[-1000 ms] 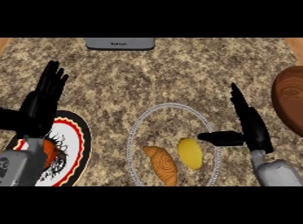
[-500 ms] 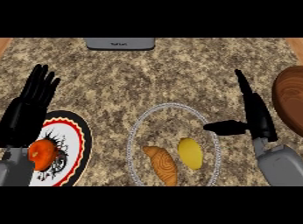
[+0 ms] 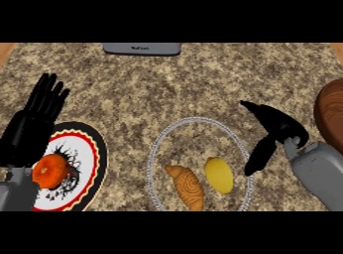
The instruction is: Pick the lemon from the placemat and place it in the bowl
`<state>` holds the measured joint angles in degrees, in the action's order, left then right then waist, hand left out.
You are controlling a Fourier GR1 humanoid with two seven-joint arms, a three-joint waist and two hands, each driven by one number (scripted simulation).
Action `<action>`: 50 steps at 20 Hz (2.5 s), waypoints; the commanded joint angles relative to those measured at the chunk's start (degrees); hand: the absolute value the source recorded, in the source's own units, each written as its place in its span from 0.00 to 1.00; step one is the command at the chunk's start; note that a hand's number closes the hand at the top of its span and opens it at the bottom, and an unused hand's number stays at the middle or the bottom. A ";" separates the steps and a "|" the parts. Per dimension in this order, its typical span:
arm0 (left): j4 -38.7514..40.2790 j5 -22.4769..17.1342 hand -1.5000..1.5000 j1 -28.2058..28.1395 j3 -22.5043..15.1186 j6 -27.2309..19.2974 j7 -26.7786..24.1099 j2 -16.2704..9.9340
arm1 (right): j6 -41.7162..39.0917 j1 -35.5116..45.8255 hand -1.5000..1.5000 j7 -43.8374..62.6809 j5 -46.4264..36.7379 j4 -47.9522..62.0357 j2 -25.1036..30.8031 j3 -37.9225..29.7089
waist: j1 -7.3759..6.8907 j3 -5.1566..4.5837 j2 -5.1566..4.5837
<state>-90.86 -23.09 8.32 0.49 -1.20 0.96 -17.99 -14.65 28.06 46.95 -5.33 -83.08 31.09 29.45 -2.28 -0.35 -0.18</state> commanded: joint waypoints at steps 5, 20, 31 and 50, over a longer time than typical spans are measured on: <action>-0.58 0.05 0.50 1.91 0.76 -1.58 2.92 0.10 | -16.05 15.74 0.00 23.38 16.28 2.10 -7.04 -1.06 | 1.29 0.25 0.22; -3.93 0.31 0.50 -5.40 2.77 1.75 0.23 0.32 | -4.08 6.06 0.00 25.96 12.27 -5.82 -8.20 5.66 | 2.08 0.33 0.47; -3.56 1.93 0.50 -3.33 3.42 1.84 1.40 1.95 | -3.91 -2.33 0.00 13.68 -2.69 -6.38 -8.88 6.03 | 2.00 0.36 0.20; -5.30 2.94 0.50 -4.05 5.10 3.48 3.22 4.65 | -11.61 -2.83 1.00 11.51 -11.60 3.61 -18.25 2.01 | 1.86 0.35 0.22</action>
<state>-92.72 -20.36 5.69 5.99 3.14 2.82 -14.32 -21.72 23.48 54.83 -16.44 -82.24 14.40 32.37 -0.22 -0.01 0.03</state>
